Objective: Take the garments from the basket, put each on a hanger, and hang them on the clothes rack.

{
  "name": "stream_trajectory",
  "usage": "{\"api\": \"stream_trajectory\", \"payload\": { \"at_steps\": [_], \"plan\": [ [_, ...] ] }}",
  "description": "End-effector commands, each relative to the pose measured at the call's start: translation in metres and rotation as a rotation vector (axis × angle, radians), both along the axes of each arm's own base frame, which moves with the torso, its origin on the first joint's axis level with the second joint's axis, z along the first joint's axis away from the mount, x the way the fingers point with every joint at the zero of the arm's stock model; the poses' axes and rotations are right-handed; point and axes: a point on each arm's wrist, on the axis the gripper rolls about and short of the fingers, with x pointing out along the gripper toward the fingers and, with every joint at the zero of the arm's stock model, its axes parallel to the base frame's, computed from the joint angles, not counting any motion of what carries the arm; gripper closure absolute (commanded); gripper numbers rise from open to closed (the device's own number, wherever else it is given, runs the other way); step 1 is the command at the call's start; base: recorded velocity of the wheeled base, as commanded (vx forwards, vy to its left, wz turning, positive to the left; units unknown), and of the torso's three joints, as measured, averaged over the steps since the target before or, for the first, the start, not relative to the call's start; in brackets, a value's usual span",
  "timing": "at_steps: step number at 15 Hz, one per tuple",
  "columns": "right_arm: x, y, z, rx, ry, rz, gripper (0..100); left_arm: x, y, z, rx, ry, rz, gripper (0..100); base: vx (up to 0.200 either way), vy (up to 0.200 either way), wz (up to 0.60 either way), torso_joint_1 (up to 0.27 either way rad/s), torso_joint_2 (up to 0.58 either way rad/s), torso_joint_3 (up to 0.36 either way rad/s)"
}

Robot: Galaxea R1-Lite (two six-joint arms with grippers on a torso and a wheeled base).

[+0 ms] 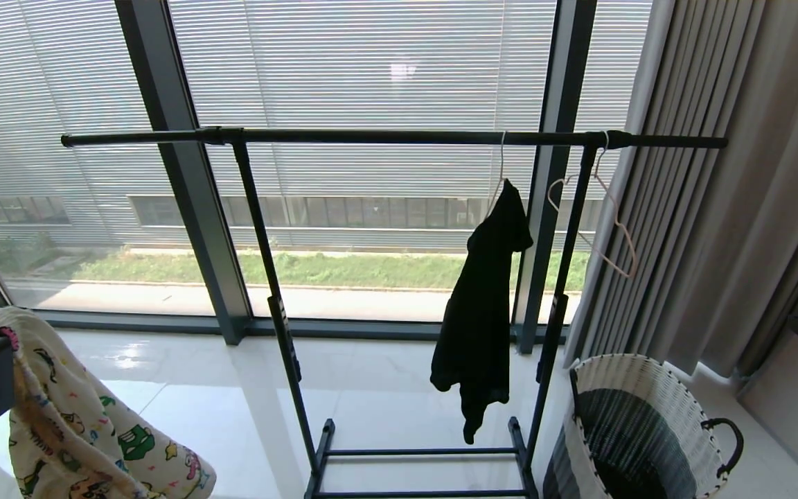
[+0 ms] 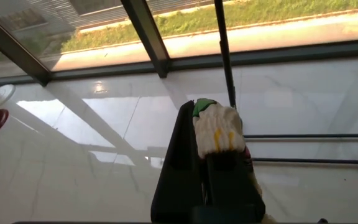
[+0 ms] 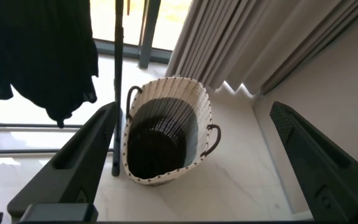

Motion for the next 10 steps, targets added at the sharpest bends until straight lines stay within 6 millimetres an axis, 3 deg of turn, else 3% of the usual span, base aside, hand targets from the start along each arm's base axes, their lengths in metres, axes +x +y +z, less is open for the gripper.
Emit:
{"api": "stream_trajectory", "payload": {
  "at_steps": [1, 7, 10],
  "plan": [
    [0.0005, 0.0001, -0.0003, -0.001, 0.002, 0.000, 0, 0.0050, -0.0005, -0.0029, 0.005, 0.025, 0.002, 100, 0.000, 0.000, 0.00, 0.242, -0.51, -0.276],
    [0.0001, 0.0003, -0.0019, 0.004, 0.007, 0.011, 0, 0.0036, -0.0003, -0.0029, 0.001, 0.020, 0.001, 100, 0.000, 0.000, 0.00, 0.234, -0.50, -0.275],
    [0.0019, 0.0000, 0.0004, 0.051, 0.001, 0.109, 0, 0.0032, -0.0005, -0.0027, 0.000, 0.018, -0.002, 100, 0.200, 0.000, 0.00, 0.053, -0.12, -0.059]
  ]
}}
